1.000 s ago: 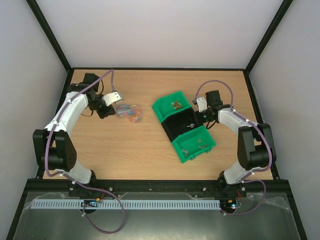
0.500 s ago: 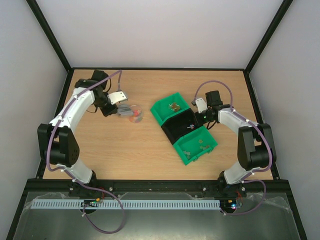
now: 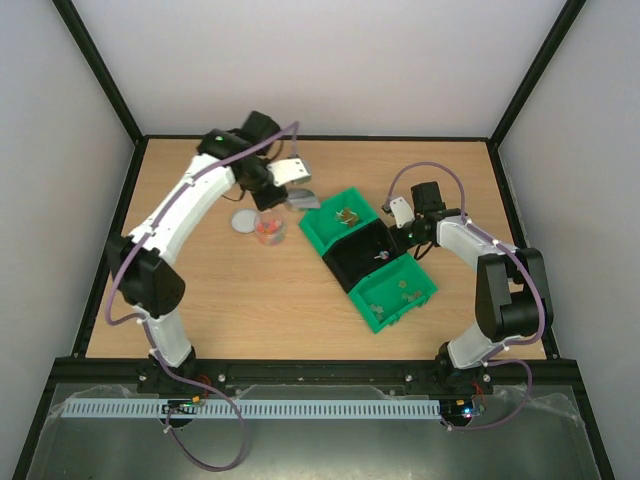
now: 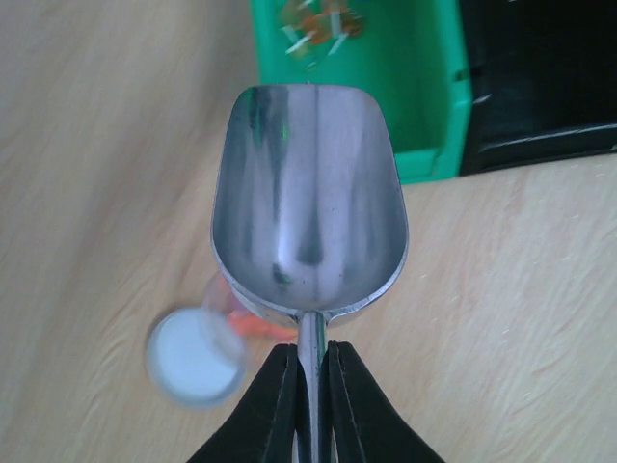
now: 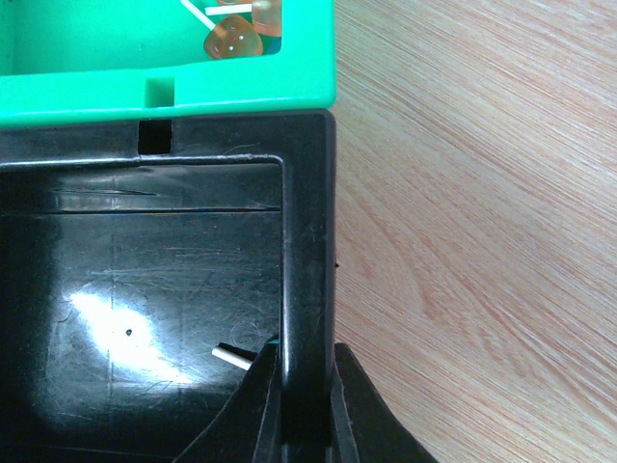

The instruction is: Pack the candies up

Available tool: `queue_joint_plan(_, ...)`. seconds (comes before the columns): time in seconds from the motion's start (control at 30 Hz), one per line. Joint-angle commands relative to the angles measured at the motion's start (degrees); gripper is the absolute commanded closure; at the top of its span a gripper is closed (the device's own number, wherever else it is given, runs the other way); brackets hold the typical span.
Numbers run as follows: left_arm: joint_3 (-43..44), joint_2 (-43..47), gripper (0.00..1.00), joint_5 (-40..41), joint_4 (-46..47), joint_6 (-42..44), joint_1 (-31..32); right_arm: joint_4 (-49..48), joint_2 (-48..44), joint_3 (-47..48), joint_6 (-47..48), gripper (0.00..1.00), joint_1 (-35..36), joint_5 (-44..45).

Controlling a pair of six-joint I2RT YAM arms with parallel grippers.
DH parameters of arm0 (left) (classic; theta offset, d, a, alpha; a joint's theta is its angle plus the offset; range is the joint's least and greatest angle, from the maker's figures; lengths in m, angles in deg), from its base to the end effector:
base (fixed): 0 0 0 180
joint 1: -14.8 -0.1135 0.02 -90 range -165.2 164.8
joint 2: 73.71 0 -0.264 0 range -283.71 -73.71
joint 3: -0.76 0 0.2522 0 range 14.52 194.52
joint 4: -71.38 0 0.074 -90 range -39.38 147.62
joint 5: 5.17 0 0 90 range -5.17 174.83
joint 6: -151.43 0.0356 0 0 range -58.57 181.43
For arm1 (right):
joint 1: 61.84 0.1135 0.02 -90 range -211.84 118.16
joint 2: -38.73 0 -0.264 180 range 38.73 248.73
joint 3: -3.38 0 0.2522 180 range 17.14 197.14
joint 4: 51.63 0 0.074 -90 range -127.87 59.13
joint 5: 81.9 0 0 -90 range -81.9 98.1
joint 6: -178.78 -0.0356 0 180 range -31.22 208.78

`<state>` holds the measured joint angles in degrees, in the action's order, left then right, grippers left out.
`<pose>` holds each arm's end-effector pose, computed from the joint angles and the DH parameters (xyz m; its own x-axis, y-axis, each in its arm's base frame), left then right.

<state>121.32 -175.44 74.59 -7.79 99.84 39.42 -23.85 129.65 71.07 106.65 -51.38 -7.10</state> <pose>0.3304 -0.1584 0.3586 -0.3146 0.8167 -0.4837 0.8747 0.4474 0.1864 0.3171 0.0680 0.1938 -0.6239 -0.4163 -0.6614 -0.5557 0.8314 0.0009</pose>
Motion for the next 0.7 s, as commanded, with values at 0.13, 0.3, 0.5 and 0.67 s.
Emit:
queue_joint_plan(0.13, 7.47, -10.18, 0.98, -0.33, -8.22, -10.1, 7.45, 6.62, -1.39, 0.05, -0.14, 0.99, -0.18, 0.76)
queue_joint_plan(0.3, 9.11, -14.61, 0.98, 3.84, -6.88, -15.47, 11.47, 6.57, -1.28, 0.31, -2.26, 0.99, 0.06, 0.93)
queue_joint_plan(0.5, 10.9, -19.54, 0.98, 7.5, -6.0, -20.18, 13.55, 6.94, -1.32, 0.5, -4.31, 0.99, 0.71, 1.82)
queue_joint_plan(0.67, 11.19, -22.19, 0.98, 9.53, -4.75, -22.93, 14.23, 6.87, -1.93, 0.0, -6.09, 0.99, 1.51, 3.58)
